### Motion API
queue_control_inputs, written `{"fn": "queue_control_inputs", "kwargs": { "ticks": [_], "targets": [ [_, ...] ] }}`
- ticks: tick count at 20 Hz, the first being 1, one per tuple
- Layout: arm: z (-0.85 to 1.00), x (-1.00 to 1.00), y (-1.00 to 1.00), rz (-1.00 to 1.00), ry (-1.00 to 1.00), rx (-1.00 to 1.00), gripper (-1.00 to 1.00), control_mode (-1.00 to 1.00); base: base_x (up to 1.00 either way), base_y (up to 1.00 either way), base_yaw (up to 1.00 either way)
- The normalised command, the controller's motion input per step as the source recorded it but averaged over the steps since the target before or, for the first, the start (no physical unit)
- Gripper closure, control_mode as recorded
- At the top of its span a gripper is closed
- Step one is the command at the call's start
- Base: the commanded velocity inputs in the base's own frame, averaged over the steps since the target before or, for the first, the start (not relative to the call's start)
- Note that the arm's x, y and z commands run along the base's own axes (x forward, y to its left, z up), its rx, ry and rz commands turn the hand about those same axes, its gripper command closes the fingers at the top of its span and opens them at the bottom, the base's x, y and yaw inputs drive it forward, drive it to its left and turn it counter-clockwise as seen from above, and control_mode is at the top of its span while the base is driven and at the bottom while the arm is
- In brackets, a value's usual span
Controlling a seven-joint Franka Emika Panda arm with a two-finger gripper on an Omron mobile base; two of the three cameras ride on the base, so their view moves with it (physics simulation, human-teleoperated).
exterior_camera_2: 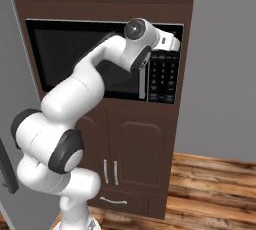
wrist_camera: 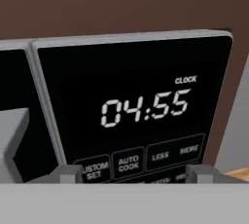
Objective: Transport the steak from the fridge to the microwave and turn on the microwave.
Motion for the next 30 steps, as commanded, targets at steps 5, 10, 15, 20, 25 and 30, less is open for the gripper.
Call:
{"fn": "queue_control_inputs", "kwargs": {
  "ticks": [5,10,15,20,25,30],
  "targets": [
    [-0.30,0.56,0.15,-0.21,0.08,-0.01,-1.00,-1.00,0.00,0.00,0.00],
    [-0.36,0.62,0.02,-0.19,0.16,0.00,-1.00,-1.00,0.00,0.00,0.00],
    [-0.33,0.45,-0.10,-0.08,0.16,0.06,-1.00,-1.00,0.00,0.00,0.00],
    [-0.31,0.48,-0.12,-0.04,0.11,0.13,-1.00,-1.00,0.00,0.00,0.00],
    [-0.20,0.13,-0.12,0.00,0.02,0.21,-1.00,-1.00,0.00,0.00,0.00],
    [-0.05,0.03,0.22,0.00,-0.01,0.13,-1.00,-1.00,0.00,0.00,0.00]
  ]
}}
